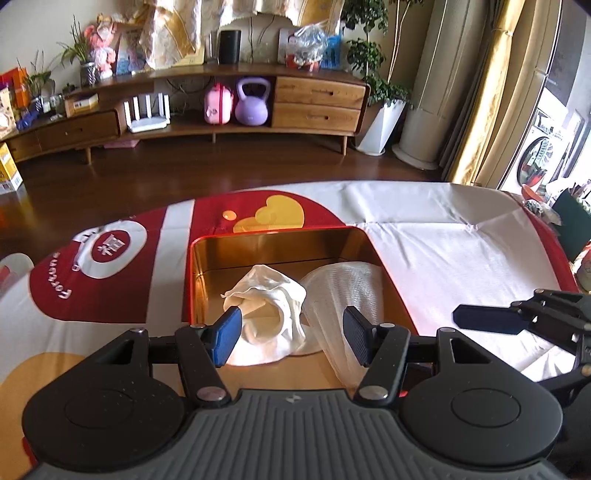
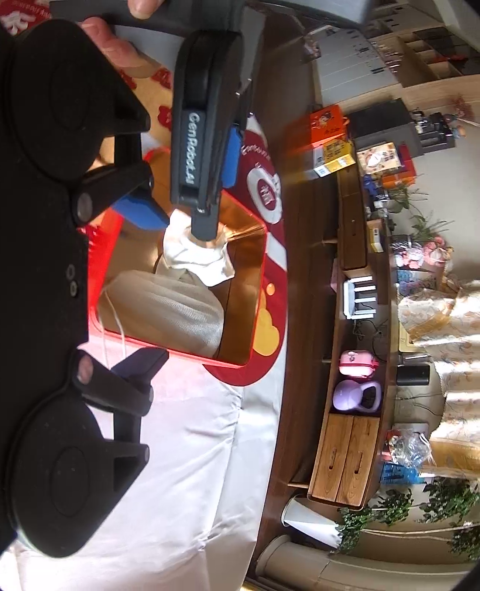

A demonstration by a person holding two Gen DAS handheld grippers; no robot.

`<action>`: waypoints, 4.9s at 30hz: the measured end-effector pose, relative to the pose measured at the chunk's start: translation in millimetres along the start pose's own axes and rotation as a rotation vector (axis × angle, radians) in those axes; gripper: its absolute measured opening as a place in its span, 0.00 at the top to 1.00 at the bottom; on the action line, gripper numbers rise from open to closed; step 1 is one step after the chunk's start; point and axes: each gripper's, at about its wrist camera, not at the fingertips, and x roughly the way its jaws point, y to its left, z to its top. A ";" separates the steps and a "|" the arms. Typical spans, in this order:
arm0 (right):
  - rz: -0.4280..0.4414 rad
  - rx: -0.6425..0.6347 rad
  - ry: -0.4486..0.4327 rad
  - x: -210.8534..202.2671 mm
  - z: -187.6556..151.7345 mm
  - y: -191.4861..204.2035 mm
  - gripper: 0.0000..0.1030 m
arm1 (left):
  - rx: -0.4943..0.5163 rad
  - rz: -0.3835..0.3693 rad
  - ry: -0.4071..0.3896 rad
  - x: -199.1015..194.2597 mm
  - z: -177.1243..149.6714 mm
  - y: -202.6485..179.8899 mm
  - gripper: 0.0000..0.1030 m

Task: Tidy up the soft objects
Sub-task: 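Lower both cloths into the red tin and open both grippers, then grasp the brown beaded hair tie with right gripper while left grasps wipes pack, then carry the hair tie and wipes pack over the red tin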

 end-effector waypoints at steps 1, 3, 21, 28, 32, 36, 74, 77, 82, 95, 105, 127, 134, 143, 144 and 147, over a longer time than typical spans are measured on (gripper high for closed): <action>0.001 0.009 -0.007 -5.7 0.1 -0.5 0.26 | 0.001 0.003 -0.008 -6.4 -0.9 -1.0 0.42; 0.004 0.022 -0.021 -18.1 -0.1 1.0 0.24 | -0.001 0.003 -0.025 -20.3 -3.5 -2.5 0.42; 0.009 0.070 -0.123 -112.0 -30.8 21.2 0.03 | 0.028 -0.052 -0.112 -128.9 -48.4 -19.7 0.40; 0.003 0.071 -0.143 -128.3 -60.6 24.8 0.01 | 0.014 -0.060 -0.124 -152.2 -79.5 -18.7 0.37; -0.004 0.083 -0.152 -136.6 -78.6 24.8 0.01 | 0.004 -0.057 -0.139 -163.4 -97.5 -15.6 0.29; -0.007 0.095 -0.154 -143.1 -97.7 25.8 0.01 | -0.010 -0.020 -0.186 -176.5 -117.9 -16.8 0.21; -0.021 -0.014 0.096 -78.6 -217.4 54.1 0.08 | -0.173 0.057 0.023 -83.3 -177.3 22.9 0.18; -0.020 -0.023 0.106 -74.0 -219.3 54.7 0.12 | -0.193 0.048 0.042 -73.5 -176.0 27.1 0.18; -0.044 -0.062 0.106 -70.2 -222.4 58.6 0.14 | -0.192 0.038 0.055 -62.1 -178.5 28.6 0.32; -0.110 -0.109 0.079 -73.1 -223.2 64.4 0.45 | -0.168 0.060 0.038 -64.8 -184.4 26.4 0.88; -0.117 -0.060 0.049 -81.9 -219.2 55.9 0.82 | -0.107 0.083 -0.054 -87.5 -186.0 16.3 0.98; -0.002 0.073 -0.062 -139.9 -188.5 40.3 0.85 | -0.045 0.051 -0.166 -143.8 -174.0 13.5 0.99; 0.009 0.059 -0.086 -145.9 -174.4 43.3 0.85 | -0.029 0.015 -0.185 -162.4 -163.8 14.1 0.99; 0.013 0.049 -0.117 -149.8 -149.7 42.0 0.85 | -0.023 -0.022 -0.211 -174.2 -143.8 12.0 0.99; 0.013 0.046 -0.120 -149.7 -146.3 41.5 0.85 | -0.021 -0.026 -0.213 -174.6 -141.2 11.3 0.99; 0.009 0.038 -0.130 -149.1 -135.5 40.3 0.85 | -0.016 -0.035 -0.216 -174.7 -133.2 9.9 0.99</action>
